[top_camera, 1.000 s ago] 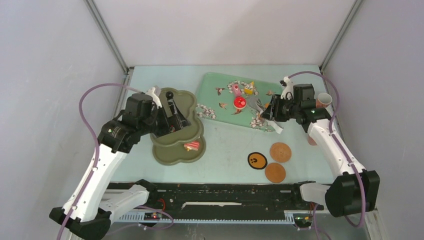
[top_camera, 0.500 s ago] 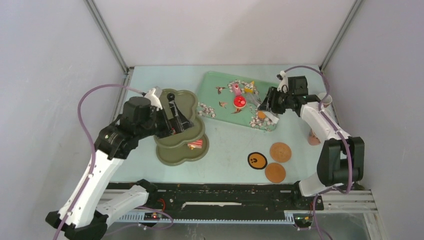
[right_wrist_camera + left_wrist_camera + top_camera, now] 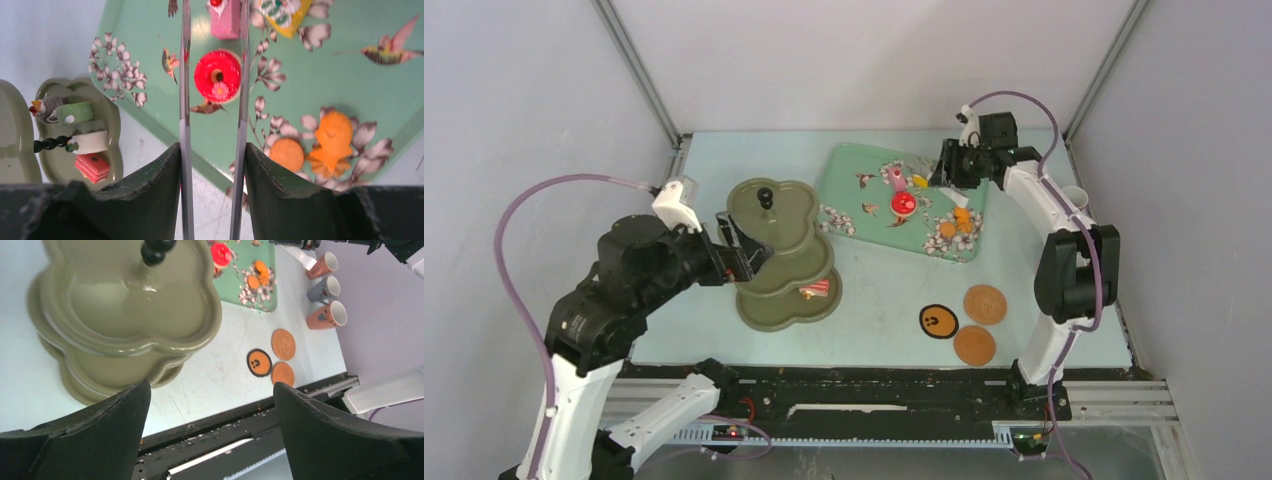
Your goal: Serve the afternoon tea
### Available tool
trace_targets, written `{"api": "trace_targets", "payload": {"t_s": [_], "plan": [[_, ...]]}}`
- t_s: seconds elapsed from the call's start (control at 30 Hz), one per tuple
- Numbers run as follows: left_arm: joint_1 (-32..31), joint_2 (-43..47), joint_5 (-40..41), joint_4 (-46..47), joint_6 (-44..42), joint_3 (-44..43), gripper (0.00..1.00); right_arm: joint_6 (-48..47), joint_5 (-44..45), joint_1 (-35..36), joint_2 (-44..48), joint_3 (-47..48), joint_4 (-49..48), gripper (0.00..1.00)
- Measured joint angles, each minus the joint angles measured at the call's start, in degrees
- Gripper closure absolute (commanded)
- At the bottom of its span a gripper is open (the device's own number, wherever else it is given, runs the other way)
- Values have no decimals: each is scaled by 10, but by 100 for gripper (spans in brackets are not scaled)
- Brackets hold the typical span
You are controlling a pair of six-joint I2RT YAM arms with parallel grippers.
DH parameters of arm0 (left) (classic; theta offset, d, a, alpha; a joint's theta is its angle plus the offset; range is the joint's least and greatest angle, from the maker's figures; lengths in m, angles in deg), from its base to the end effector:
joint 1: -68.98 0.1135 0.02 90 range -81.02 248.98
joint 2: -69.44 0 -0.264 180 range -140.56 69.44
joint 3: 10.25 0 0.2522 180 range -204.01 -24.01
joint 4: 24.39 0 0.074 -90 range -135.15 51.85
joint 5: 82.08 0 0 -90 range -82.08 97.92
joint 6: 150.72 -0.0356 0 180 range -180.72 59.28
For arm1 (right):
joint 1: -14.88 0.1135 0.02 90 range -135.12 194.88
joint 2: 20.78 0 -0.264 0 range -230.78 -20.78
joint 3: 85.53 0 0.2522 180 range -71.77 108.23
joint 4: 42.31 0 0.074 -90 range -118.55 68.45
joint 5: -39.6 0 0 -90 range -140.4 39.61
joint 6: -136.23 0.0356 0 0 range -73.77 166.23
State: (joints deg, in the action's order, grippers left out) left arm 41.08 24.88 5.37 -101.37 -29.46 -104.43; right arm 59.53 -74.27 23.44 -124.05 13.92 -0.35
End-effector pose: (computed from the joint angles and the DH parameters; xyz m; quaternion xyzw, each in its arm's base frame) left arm 0.0811 -0.0447 0.4405 -0.0135 0.8540 -0.2731 0.4426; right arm 0.3999 0.0748 0.2773 -0.0403 0.9089 0.2579 0.3252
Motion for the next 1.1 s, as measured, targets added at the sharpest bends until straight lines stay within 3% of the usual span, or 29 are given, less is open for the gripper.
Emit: {"api": "trace_targets", "payload": {"t_s": [0.3,0.8,0.97,1.1], "plan": [[0,-23,80,-37,-63,-103,0,-68,59,47,-91,134,77,52],[0,-35,121,-62,-123,-120,0,-144,207,124,-175,202,138,53],[0,-41,127,-69,-132,-120,0,-155,242,133,-201,217,140,61],[0,-44,129,-69,-134,-121,0,-155,255,136,-205,218,141,75]]}}
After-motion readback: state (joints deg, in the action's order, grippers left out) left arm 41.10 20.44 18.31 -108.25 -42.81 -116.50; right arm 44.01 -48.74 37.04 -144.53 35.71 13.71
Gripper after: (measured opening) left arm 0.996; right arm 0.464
